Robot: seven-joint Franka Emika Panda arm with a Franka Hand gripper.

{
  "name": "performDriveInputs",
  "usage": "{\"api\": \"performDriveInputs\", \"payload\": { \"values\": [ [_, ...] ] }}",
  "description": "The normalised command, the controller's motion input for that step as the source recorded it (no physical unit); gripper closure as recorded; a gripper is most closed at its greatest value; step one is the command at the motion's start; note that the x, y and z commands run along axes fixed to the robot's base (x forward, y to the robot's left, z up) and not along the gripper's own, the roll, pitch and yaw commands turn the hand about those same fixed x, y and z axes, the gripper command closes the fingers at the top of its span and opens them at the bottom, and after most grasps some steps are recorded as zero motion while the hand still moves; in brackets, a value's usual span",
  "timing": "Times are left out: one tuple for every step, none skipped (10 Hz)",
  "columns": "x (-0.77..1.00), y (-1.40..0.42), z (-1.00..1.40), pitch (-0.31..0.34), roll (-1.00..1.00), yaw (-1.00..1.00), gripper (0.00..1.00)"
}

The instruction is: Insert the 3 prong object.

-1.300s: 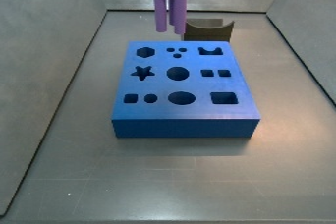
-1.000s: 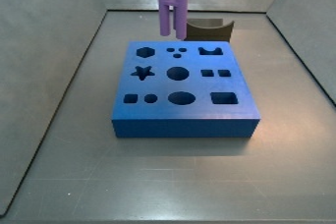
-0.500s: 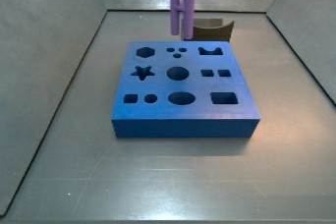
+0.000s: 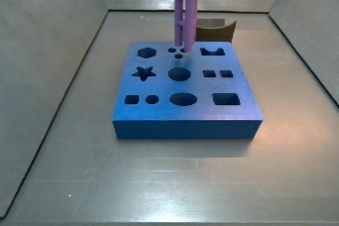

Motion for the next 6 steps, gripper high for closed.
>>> {"api": "performDriveInputs", "payload": {
  "values": [
    [0.00,0.00,-0.07,0.000,0.00,-1.00,1.00],
    [-0.02,0.07,0.00,0.000,0.00,-0.88,1.00],
    [-0.01,0.26,0.00,0.000,-0.06,-0.22,1.00],
    [-0.02,0.02,-0.01,0.013,0.00,0.00,1.00],
    [-0.05,0.01,-0.11,0.000,0.04,-0.01,1.00],
    [-0.15,0.02,-0.13,0.003,0.06,-0.37,1.00]
  ]
}}
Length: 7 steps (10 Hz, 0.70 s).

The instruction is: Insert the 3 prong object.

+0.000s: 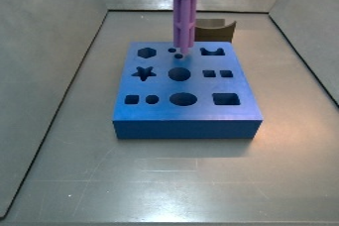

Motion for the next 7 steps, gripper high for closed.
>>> {"api": "performDriveInputs", "payload": {
  "values": [
    [-0.21,0.00,0.00,0.006,0.03,-0.17,1.00],
    [-0.15,0.00,-0.15,0.017,0.01,-0.13,1.00],
    [-0.20,0.00,-0.25,0.000,0.00,-0.14,1.00],
    [-0.10,0.00,-0.23,0.000,0.00,-0.05,1.00],
    [0.00,0.02,-0.27,0.003,0.00,0.01,1.00],
    [0.03,0.03,-0.29,0.013,0.00,0.03,1.00],
    [0.10,0.06,-0.33,0.034,0.00,0.04,1.00]
  ]
}}
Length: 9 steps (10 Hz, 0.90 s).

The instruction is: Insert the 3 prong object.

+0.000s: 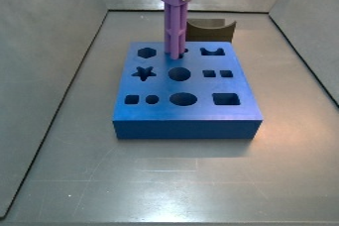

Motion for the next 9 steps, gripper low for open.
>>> {"api": "performDriveInputs", "payload": {
  "values": [
    [0.16,0.12,-0.38,0.060,0.00,0.04,1.00],
    [0.18,0.13,-0.38,0.066,0.00,0.03,1.00],
    [0.21,0.11,-0.37,0.066,0.00,0.00,1.00],
    [0.25,0.07,-0.36,0.067,0.00,0.00,1.00],
    [0.25,0.03,-0.36,0.060,0.00,0.00,1.00],
    [0.25,0.00,-0.35,0.060,0.00,0.00,1.00],
    [0.16,0.00,-0.35,0.037,0.00,0.00,1.00],
    [0.00,0.00,-0.36,0.000,0.00,0.00,1.00],
    [0.00,0.00,-0.39,0.000,0.00,-0.08,1.00]
  ]
}}
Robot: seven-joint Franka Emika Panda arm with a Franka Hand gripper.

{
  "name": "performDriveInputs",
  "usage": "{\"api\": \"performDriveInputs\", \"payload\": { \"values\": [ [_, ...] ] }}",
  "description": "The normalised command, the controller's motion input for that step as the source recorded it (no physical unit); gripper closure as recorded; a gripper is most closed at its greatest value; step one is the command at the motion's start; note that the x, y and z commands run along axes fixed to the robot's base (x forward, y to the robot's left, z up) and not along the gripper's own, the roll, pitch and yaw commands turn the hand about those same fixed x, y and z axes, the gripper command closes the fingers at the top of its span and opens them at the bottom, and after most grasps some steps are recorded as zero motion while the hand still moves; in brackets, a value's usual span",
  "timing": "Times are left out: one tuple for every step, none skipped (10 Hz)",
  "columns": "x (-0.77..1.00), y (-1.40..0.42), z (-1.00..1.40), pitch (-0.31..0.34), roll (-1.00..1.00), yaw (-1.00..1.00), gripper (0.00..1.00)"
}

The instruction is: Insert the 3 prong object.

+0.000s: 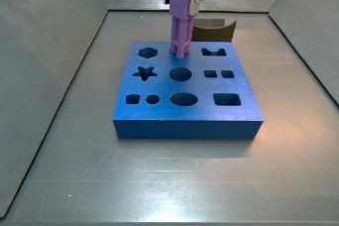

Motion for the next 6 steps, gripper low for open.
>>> {"api": "performDriveInputs", "payload": {
  "values": [
    [0.00,-0.07,-0.34,0.000,0.00,-0.16,1.00],
    [0.00,-0.19,-0.29,0.000,0.00,-0.18,1.00],
    [0.00,-0.28,-0.29,0.000,0.03,-0.21,1.00],
    [0.00,-0.32,-0.25,0.000,0.04,-0.27,1.00],
    [0.00,0.00,0.00,-0.010,0.00,0.00,1.00],
    [0.00,0.00,0.00,0.000,0.00,0.00,1.00]
  ]
}}
